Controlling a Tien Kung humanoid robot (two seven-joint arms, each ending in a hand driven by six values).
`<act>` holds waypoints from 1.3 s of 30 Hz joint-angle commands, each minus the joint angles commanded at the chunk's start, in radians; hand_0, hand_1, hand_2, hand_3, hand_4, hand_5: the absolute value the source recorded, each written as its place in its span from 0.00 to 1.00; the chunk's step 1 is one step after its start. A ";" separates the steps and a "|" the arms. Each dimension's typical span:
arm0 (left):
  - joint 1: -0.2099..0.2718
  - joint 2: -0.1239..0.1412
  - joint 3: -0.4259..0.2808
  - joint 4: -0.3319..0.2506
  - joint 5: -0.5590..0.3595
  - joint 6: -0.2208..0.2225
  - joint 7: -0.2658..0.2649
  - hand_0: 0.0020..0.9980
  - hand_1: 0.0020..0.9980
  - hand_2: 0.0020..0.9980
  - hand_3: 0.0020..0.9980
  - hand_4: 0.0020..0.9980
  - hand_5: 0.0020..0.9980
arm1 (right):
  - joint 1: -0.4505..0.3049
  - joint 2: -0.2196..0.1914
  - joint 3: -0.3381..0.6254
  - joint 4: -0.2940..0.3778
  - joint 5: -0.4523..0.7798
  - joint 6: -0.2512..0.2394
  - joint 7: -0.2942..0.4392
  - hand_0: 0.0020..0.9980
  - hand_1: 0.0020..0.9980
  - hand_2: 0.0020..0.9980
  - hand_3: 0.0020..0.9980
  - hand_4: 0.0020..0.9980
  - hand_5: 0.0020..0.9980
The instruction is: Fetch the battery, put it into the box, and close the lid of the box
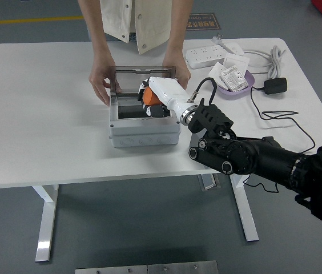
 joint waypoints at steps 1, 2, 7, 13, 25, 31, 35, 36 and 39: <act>0.000 0.000 0.000 0.000 0.001 0.000 0.000 0.57 0.64 0.61 0.59 0.66 0.00 | 0.002 0.000 -0.005 -0.001 0.005 0.001 -0.002 0.23 0.20 0.23 0.23 0.00 0.00; -0.001 0.000 0.000 0.000 0.002 0.000 0.000 0.57 0.64 0.61 0.59 0.66 0.00 | 0.003 0.000 -0.009 -0.002 0.009 0.002 -0.004 0.23 0.20 0.24 0.24 0.00 0.00; -0.001 0.000 -0.001 0.000 0.006 0.000 0.001 0.57 0.64 0.61 0.59 0.66 0.00 | 0.005 0.000 -0.017 -0.003 0.037 0.015 -0.006 0.23 0.20 0.24 0.24 0.00 0.00; 0.000 0.000 0.001 0.000 0.005 0.000 0.002 0.57 0.64 0.61 0.59 0.66 0.00 | 0.003 0.000 -0.018 -0.003 0.068 0.038 0.000 0.25 0.20 0.25 0.25 0.00 0.00; -0.004 -0.002 0.000 0.000 0.010 0.001 0.003 0.57 0.64 0.61 0.59 0.66 0.00 | 0.001 0.000 -0.018 0.001 0.089 0.071 0.009 0.33 0.28 0.35 0.44 0.26 0.06; -0.005 -0.003 -0.001 0.000 0.014 0.001 0.004 0.57 0.64 0.61 0.59 0.66 0.00 | 0.000 0.000 -0.014 0.009 0.090 0.078 0.009 0.52 0.53 0.59 0.70 0.59 0.31; -0.006 -0.003 0.001 0.000 0.014 0.002 0.003 0.57 0.64 0.61 0.59 0.67 0.00 | 0.000 0.000 -0.007 0.010 0.094 0.079 0.011 0.68 0.63 0.64 0.77 0.76 0.48; -0.006 -0.003 0.001 0.000 0.014 0.002 0.003 0.57 0.64 0.61 0.59 0.67 0.00 | -0.001 0.000 -0.004 0.010 0.099 0.079 0.013 0.68 0.63 0.64 0.77 0.76 0.48; -0.007 -0.004 0.002 0.000 0.015 0.002 0.003 0.57 0.64 0.61 0.59 0.67 0.00 | -0.001 0.000 0.004 0.011 0.108 0.078 0.016 0.80 0.71 0.70 0.80 0.94 0.68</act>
